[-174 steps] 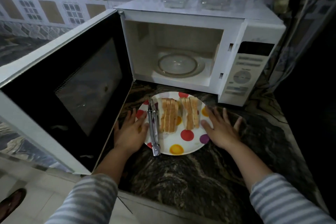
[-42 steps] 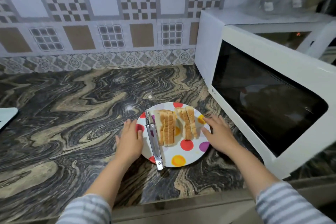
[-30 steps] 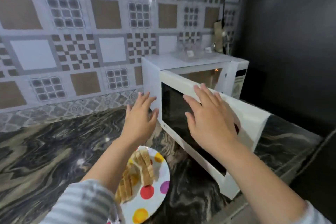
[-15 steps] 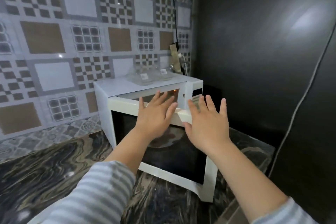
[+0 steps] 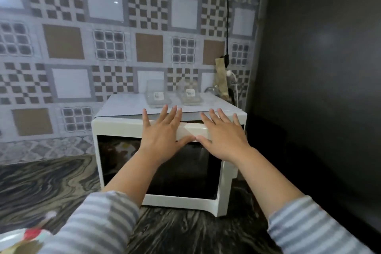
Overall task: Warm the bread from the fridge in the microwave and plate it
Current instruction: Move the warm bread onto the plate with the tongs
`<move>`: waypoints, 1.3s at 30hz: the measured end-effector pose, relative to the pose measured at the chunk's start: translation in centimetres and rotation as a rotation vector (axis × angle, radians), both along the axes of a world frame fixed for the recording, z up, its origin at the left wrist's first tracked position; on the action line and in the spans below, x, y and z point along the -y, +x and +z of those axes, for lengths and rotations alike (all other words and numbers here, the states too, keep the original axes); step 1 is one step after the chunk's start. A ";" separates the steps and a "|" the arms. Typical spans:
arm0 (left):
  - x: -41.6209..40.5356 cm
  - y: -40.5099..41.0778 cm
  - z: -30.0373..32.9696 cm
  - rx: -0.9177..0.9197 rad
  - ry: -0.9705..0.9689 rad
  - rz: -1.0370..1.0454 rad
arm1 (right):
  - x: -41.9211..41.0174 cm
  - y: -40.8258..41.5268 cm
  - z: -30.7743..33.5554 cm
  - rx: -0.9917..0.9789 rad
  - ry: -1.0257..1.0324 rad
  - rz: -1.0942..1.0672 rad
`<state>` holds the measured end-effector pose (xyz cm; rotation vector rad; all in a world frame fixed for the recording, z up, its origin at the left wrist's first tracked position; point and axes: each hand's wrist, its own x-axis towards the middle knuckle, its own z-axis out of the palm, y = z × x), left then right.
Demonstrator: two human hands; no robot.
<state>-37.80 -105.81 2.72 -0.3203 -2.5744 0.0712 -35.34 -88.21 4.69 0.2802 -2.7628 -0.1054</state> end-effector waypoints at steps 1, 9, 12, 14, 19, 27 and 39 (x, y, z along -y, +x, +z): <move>-0.4 -0.3 0.1 0.001 0.004 0.032 | -0.5 -1.1 -0.1 -0.010 0.004 0.032; -2.2 -2.4 1.1 0.089 0.027 0.154 | -2.3 -7.0 0.0 -0.050 -0.067 0.209; -2.2 -3.1 1.5 0.099 0.027 0.147 | -2.9 -8.6 0.4 0.001 -0.087 0.201; -2.3 -3.5 1.8 0.102 0.034 0.146 | -3.1 -9.5 0.7 0.036 -0.082 0.219; -2.5 -4.1 2.7 0.136 0.002 0.135 | -3.4 -10.8 1.1 0.082 -0.066 0.297; -2.9 -4.4 2.4 0.040 0.085 0.160 | -3.6 -11.5 0.1 -0.092 -0.149 0.359; -3.2 -4.7 1.9 0.035 0.113 0.196 | -3.4 -11.6 -0.1 -0.150 -0.124 0.353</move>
